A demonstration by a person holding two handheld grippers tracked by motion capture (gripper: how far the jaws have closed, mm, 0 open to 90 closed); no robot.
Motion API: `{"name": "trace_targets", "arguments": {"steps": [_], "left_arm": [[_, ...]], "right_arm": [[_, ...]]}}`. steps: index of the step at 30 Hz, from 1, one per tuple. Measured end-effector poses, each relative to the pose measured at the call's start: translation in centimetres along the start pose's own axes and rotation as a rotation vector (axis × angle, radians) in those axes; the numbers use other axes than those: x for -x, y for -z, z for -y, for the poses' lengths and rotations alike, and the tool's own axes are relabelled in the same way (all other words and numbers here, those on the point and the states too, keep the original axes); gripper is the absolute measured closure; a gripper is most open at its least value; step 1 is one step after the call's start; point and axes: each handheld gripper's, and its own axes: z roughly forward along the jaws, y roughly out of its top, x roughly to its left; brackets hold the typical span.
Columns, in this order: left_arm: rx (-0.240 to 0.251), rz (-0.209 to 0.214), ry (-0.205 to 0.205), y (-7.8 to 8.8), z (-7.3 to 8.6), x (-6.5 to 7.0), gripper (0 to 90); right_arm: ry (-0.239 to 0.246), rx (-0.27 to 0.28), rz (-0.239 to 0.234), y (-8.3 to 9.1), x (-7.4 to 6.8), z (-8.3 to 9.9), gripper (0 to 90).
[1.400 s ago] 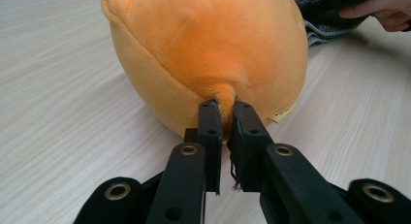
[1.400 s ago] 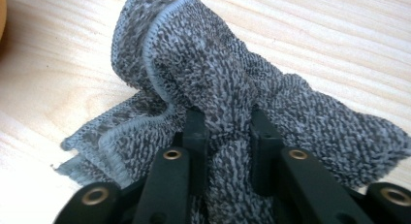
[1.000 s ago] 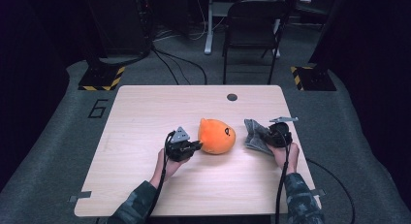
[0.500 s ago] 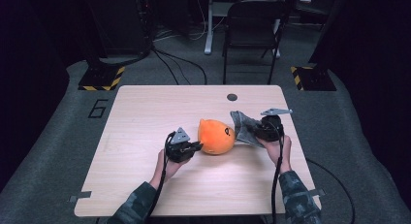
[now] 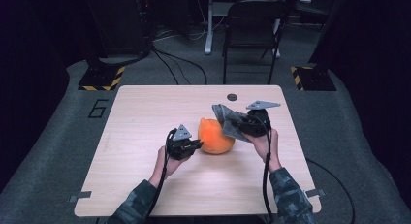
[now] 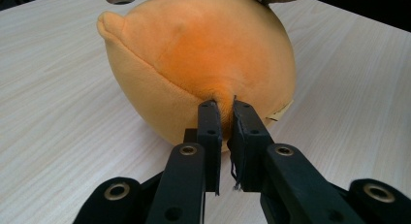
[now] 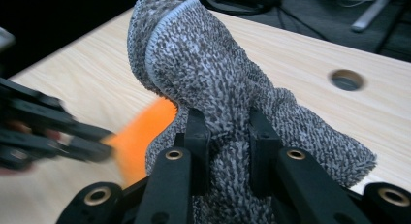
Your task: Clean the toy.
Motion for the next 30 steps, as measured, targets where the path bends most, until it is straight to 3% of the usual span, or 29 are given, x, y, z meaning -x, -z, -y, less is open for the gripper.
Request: {"name": "trace_targets", "arguments": {"steps": [5, 10, 16, 21, 30], "left_arm": [[0.009, 0.011, 0.002, 0.0, 0.0, 0.1, 83.5], [0.025, 0.017, -0.013, -0.1, 0.0, 0.4, 83.8], [-0.007, 0.012, -0.018, -0.3, 0.1, 0.3, 83.9], [0.001, 0.013, -0.016, -0.2, 0.1, 0.4, 84.1], [0.009, 0.034, -0.015, -0.2, 0.3, 0.1, 84.1]], "right_arm": [[0.005, -0.014, -0.075, -2.0, -2.5, -0.5, 75.1], [0.034, -0.028, -0.085, -4.1, -3.9, 0.4, 74.4], [0.080, -0.077, -0.051, -6.0, -4.1, 1.4, 74.4], [0.122, -0.081, -0.008, -5.7, -4.2, 1.3, 74.2], [0.101, -0.084, 0.003, -5.0, -3.3, 1.4, 73.9]]}}
